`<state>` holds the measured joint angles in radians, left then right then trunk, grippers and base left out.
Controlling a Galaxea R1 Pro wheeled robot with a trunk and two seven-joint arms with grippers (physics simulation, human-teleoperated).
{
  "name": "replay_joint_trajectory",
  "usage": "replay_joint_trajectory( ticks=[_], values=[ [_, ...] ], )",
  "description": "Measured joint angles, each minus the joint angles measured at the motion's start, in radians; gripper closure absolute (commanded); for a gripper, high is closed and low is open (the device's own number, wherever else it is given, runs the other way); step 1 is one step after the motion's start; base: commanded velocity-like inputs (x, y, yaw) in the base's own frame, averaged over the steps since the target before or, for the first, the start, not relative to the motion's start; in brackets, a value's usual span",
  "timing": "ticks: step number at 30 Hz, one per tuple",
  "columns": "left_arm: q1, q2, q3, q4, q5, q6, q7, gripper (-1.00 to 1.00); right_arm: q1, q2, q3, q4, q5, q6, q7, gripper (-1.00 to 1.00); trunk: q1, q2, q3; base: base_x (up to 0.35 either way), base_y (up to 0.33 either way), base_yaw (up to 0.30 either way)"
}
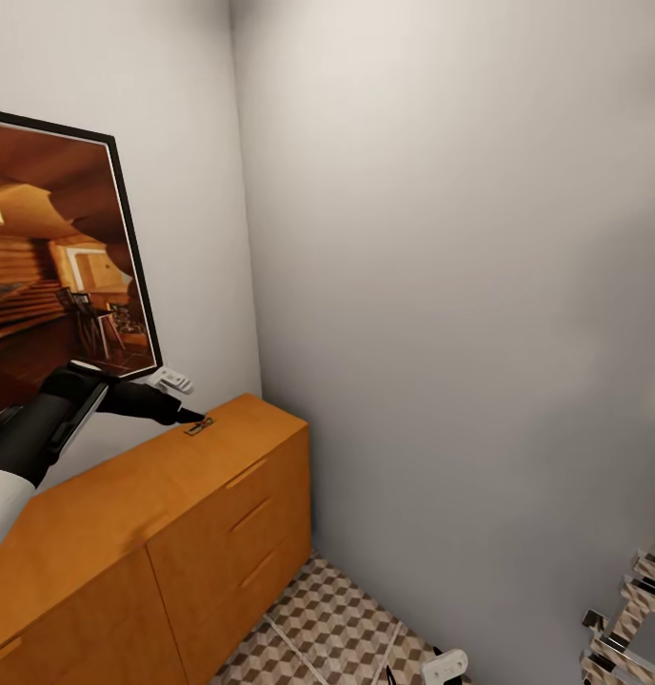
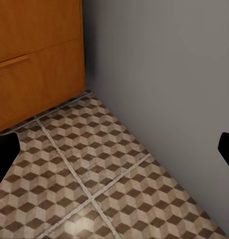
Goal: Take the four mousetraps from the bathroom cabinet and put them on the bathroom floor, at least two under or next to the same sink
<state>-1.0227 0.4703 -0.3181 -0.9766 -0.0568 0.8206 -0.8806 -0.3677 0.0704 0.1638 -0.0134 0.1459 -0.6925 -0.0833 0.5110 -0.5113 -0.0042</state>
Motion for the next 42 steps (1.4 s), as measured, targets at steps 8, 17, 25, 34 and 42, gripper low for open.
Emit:
replay_joint_trajectory(
  ticks=[8,17,25,34,42],
  values=[
    [0.0,0.0,0.0,0.002,0.0,0.0,0.0,-1.0,0.0,0.0,0.0,0.0,0.0,0.0,0.0,-1.0,0.0,0.0,0.0,0.002,0.133,0.0],
    [0.0,0.0,0.0,0.003,0.0,0.0,0.0,-1.0,0.0,0.0,0.0,0.0,0.0,0.001,0.0,-1.0,0.0,0.0,0.0,0.141,0.194,0.0],
    [0.0,-0.001,0.0,0.003,0.0,0.0,0.0,-1.0,0.0,0.0,0.0,0.0,0.0,0.0,0.0,-1.0,0.0,0.0,0.0,0.178,0.101,0.0],
    [0.0,-0.006,-0.001,0.002,0.0,0.0,0.0,-1.0,0.0,0.0,0.0,0.0,0.0,0.0,0.0,-1.0,0.0,0.0,0.0,0.115,0.011,0.0],
    [0.0,-0.008,-0.001,0.003,0.0,0.0,0.0,-1.0,0.0,0.0,0.0,0.0,0.0,0.0,0.0,-1.0,0.0,0.0,0.0,0.271,0.001,0.0]
  ],
)
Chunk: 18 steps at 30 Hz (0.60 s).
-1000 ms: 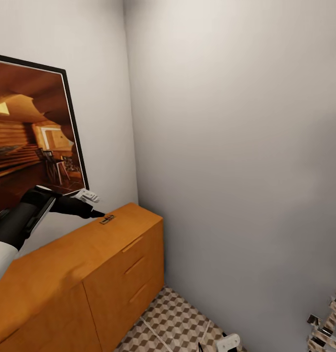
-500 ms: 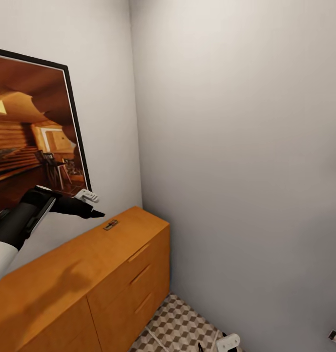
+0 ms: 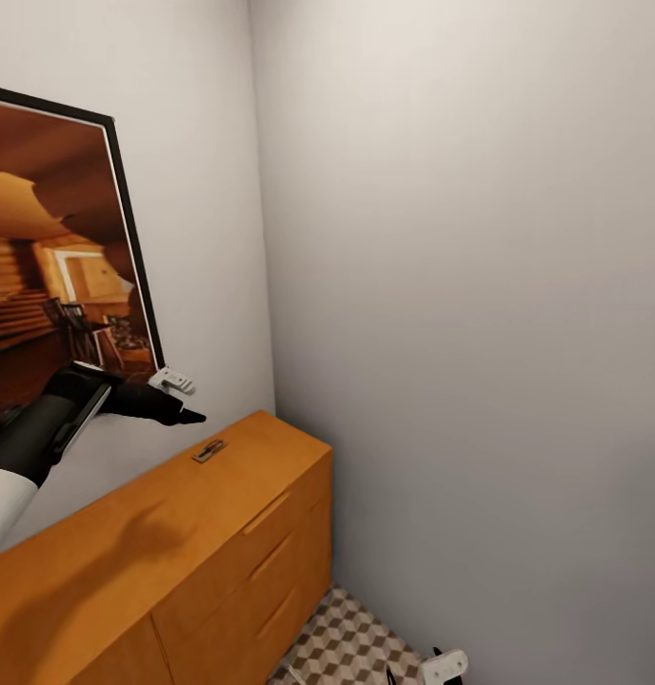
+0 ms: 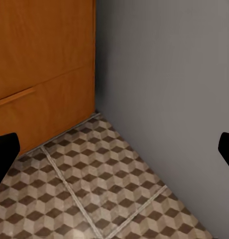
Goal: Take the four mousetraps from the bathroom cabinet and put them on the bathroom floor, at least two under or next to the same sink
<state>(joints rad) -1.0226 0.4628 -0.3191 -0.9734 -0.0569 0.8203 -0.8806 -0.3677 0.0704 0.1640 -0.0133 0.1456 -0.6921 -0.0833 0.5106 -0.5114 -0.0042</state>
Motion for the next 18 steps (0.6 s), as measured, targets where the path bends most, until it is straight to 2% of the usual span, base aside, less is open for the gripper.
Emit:
replay_joint_trajectory(
  ticks=[14,18],
  values=[
    [0.0,0.0,0.0,0.02,0.0,0.0,0.001,-1.0,0.0,0.0,0.0,0.0,0.0,0.0,0.0,-1.0,0.0,0.0,0.0,0.152,0.0,0.0],
    [0.0,-0.013,-0.011,0.056,-0.007,-0.009,0.002,-1.0,0.0,0.0,0.0,0.0,0.0,0.0,0.0,-1.0,0.0,0.0,0.0,0.077,0.0,0.0]
  ],
)
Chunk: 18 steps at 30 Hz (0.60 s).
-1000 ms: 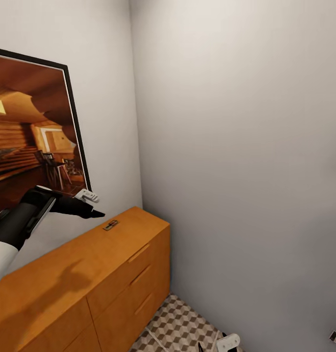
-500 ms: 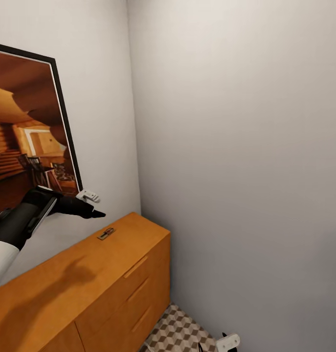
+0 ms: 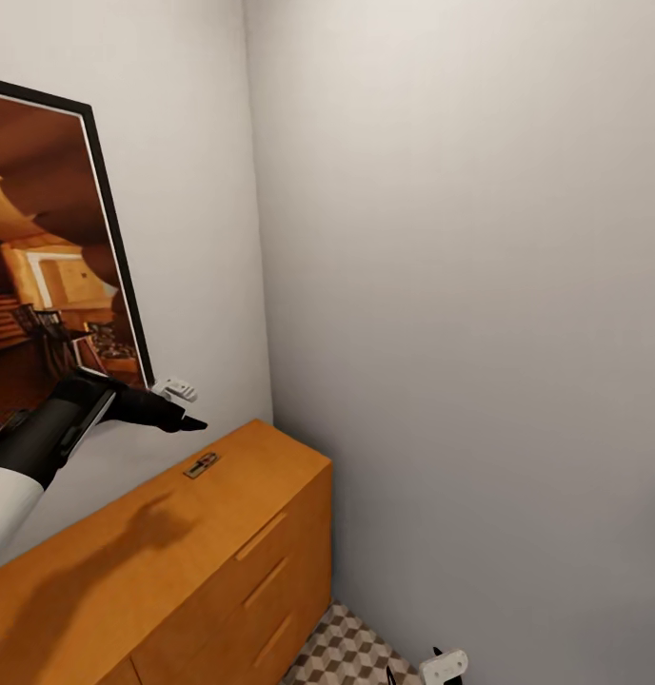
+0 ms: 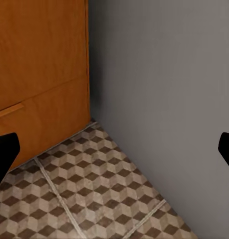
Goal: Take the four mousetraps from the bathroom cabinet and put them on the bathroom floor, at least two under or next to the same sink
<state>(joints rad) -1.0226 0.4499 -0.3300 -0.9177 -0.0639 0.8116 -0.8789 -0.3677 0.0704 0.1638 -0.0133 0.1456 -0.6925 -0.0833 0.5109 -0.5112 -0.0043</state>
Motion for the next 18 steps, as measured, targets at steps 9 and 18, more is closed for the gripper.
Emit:
replay_joint_trajectory(
  ticks=[9,18],
  values=[
    [0.0,-0.008,-0.01,0.053,-0.03,-0.057,0.002,-1.0,0.0,0.0,0.0,0.0,0.0,0.0,0.0,-1.0,0.0,0.0,0.0,0.012,0.0,0.0],
    [0.0,-0.009,-0.011,0.079,-0.032,-0.063,0.002,-1.0,0.0,0.0,0.0,0.0,0.0,0.0,0.0,-1.0,0.0,0.0,0.0,0.0,0.0,0.0]
  ],
)
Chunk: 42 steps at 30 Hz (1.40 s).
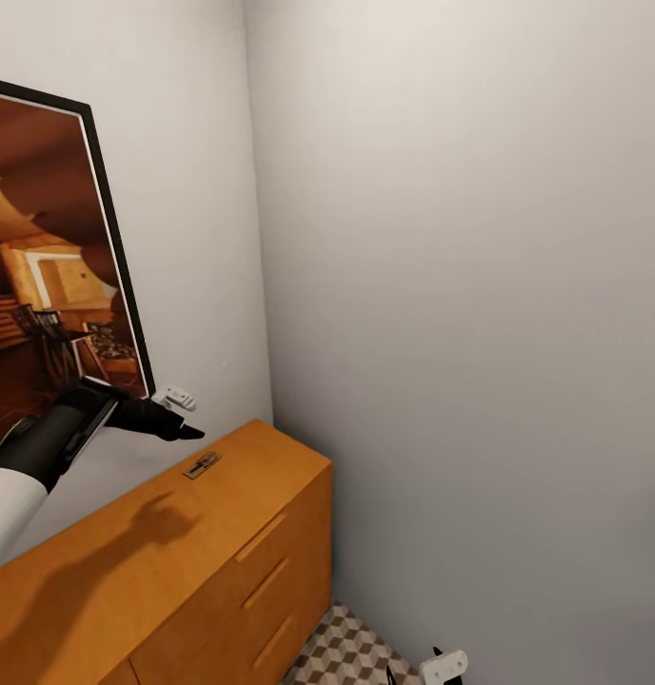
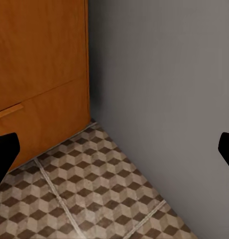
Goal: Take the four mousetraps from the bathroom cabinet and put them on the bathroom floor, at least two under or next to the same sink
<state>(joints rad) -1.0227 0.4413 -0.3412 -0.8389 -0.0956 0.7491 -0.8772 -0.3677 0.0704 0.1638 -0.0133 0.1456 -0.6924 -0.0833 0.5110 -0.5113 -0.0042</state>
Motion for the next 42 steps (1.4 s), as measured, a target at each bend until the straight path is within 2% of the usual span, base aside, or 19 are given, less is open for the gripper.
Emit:
replay_joint_trajectory(
  ticks=[4,6,12,42],
  values=[
    [0.0,-0.001,0.0,0.031,-0.001,-0.008,0.0,-1.0,0.0,0.0,0.0,0.0,0.0,0.0,0.0,-1.0,0.0,0.0,0.0,0.0,0.0,0.0],
    [0.0,-0.001,0.0,0.049,-0.001,-0.038,-0.001,-1.0,0.0,0.0,0.0,0.0,0.0,0.0,0.0,-1.0,0.0,0.0,0.0,0.0,0.0,0.0],
    [0.0,-0.002,0.0,0.081,-0.002,-0.063,-0.001,-1.0,0.0,0.0,0.0,0.0,0.0,0.0,0.0,-1.0,0.0,0.0,0.0,0.0,0.0,0.0],
    [0.0,-0.002,0.0,0.098,-0.001,-0.069,-0.002,-1.0,0.0,0.0,0.0,0.0,0.0,0.0,0.0,-1.0,0.0,0.0,0.0,0.032,0.028,0.0]
  ],
)
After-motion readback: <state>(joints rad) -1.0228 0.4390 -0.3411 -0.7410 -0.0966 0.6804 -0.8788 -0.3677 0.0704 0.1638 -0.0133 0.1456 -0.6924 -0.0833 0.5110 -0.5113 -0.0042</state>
